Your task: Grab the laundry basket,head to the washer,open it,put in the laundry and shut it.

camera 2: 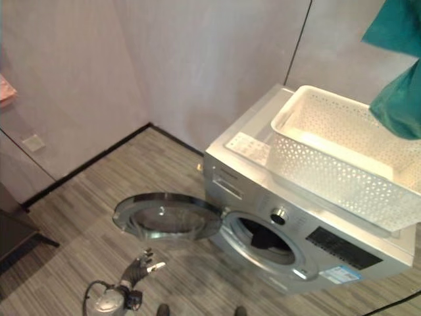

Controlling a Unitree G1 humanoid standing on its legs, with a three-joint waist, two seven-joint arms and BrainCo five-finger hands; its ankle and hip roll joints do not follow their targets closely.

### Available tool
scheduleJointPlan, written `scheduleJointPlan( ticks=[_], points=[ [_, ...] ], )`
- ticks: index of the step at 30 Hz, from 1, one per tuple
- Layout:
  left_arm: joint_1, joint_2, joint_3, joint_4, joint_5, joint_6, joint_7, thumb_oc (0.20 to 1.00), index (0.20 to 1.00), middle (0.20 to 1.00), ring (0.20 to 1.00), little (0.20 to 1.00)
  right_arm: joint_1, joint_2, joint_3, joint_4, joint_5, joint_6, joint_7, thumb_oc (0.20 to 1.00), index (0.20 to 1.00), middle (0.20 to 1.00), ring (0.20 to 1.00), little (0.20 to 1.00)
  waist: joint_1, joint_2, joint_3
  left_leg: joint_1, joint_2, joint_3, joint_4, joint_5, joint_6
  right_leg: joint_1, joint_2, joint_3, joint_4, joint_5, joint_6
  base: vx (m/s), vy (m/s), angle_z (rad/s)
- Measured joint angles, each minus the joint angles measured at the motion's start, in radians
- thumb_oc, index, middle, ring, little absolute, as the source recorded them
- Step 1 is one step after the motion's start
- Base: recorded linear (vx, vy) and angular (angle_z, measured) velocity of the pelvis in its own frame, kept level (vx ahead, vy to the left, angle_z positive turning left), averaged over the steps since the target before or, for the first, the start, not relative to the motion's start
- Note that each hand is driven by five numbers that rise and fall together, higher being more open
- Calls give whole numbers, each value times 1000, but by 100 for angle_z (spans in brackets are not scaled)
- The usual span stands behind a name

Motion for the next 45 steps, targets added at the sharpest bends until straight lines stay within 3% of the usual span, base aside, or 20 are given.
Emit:
scheduleJointPlan(
  ticks=[2,6,8,12,13,14,16,17,18,20,22,23,25,28,29,33,38,40,45],
  points=[
    [-5,4,-3,-3,1,0,-3,1000,1000,1000,1000,1000,-6,-21,0,-7,-1,3,2,200,200,200,200,200,-19,-10,9,10,-23,-1,5,-17,2,2,-16,23,0,3,15,-9,242,-22],
    [-3,25,2,-5,5,0,-5,1000,1000,1000,1000,1000,-15,-20,3,-59,-13,13,6,200,200,200,200,200,-41,-61,35,76,-76,116,25,-59,45,-3,-62,142,1,28,47,-11,277,-71],
    [5,27,9,-5,7,-1,-5,1000,1000,1000,1000,1000,-16,-19,5,-88,-41,22,7,200,200,200,200,200,-35,-70,40,105,-86,170,46,-85,60,2,-80,199,1,36,57,-7,58,-84],
    [-13,36,9,-5,8,-7,-4,1000,1000,1000,1000,1000,43,16,-69,-120,-61,47,9,200,200,200,200,200,-70,-81,45,121,-116,200,96,-124,71,7,-98,234,16,34,80,-150,375,-25],
    [-10,32,27,-4,12,-10,1,1000,1000,1000,1000,1000,159,105,-183,-226,-73,47,4,200,200,200,200,200,-76,-92,46,81,-125,209,169,-159,119,-44,-95,261,77,35,83,-180,458,-66],
    [-14,19,45,-5,40,-8,-6,1000,1000,1000,1000,1000,407,307,-395,-464,-103,35,23,200,200,200,200,200,-53,-107,72,98,-186,206,173,-198,205,-86,-100,287,125,59,107,-102,242,-93],
    [10,2,53,21,46,1,-5,1000,1000,1000,1000,1000,589,463,-402,-600,-162,51,48,200,200,200,200,200,-79,-90,94,145,-216,247,147,-194,186,-78,-126,276,130,64,92,-90,215,-95],
    [3,-17,74,28,45,3,-5,1000,1000,1000,1000,1000,731,482,-429,-619,-282,60,53,200,200,200,200,200,-103,-62,113,128,-241,275,207,-248,218,-99,-142,232,153,85,88,-142,191,-61],
    [7,-31,106,32,45,6,0,1000,1000,1000,1000,1000,832,546,-437,-626,-342,61,79,200,200,200,200,200,-124,-42,113,104,-244,295,245,-266,232,-118,-152,192,159,92,79,-126,110,-47],
    [29,-32,128,31,46,8,7,1000,1000,1000,1000,1000,895,689,-428,-638,-376,62,114,200,200,200,200,200,-112,-26,108,93,-235,322,245,-271,238,-130,-158,138,200,20,32,-81,34,-36],
    [47,-30,123,31,51,12,7,1000,1000,1000,1000,1000,911,778,-391,-645,-378,67,143,200,200,200,200,200,-131,-2,105,89,-224,329,240,-270,238,-147,-141,139,273,-17,33,-97,34,-30],
    [45,-38,91,20,77,14,5,1000,1000,1000,1000,1000,940,821,-351,-672,-378,63,169,200,200,200,200,200,-140,33,89,75,-219,341,238,-256,236,-147,-137,145,315,-54,56,-97,20,-23],
    [52,-40,82,-10,83,12,3,1000,1000,1000,1000,1000,941,864,-240,-678,-370,54,203,200,200,200,200,200,-134,24,82,83,-208,366,206,-234,219,-163,-132,144,317,-78,50,-67,-29,-34],
    [37,-46,80,-25,83,11,10,1000,1000,1000,1000,1000,900,866,-95,-675,-342,20,245,200,200,200,200,200,-127,26,69,83,-186,377,170,-197,191,-145,-88,147,213,-16,46,-5,-130,-39],
    [31,-51,80,-30,83,11,15,1000,1000,1000,1000,1000,891,882,-20,-677,-342,-8,256,200,200,200,200,200,-122,18,67,102,-170,391,134,-173,175,-120,-67,149,154,3,28,4,-121,-37],
    [32,-49,76,-62,82,-1,46,1000,1000,1000,1000,1000,889,905,91,-594,-225,-46,306,200,200,200,200,200,-109,13,29,138,-145,402,54,-127,138,-101,-33,135,86,4,16,14,-117,-14],
    [45,-41,46,-108,85,-15,58,1000,1000,1000,1000,1000,917,905,182,-511,-119,-46,366,200,200,200,200,200,-94,32,12,164,-133,403,17,-109,131,-66,-14,130,38,29,0,18,-114,-1],
    [43,6,-14,-199,163,-15,58,1000,1000,1000,1000,1000,913,904,251,-443,-29,-46,400,200,200,200,200,200,-75,35,11,163,-130,394,13,-105,129,-37,-11,110,-9,50,-4,1,-78,12],
    [-11,59,-81,-311,358,8,53,1000,1000,1000,1000,1000,873,903,325,-438,30,-44,439,200,200,200,200,200,-40,65,2,161,-131,363,-16,-86,125,-35,-8,83,-9,52,-8,18,-57,19]
  ],
)
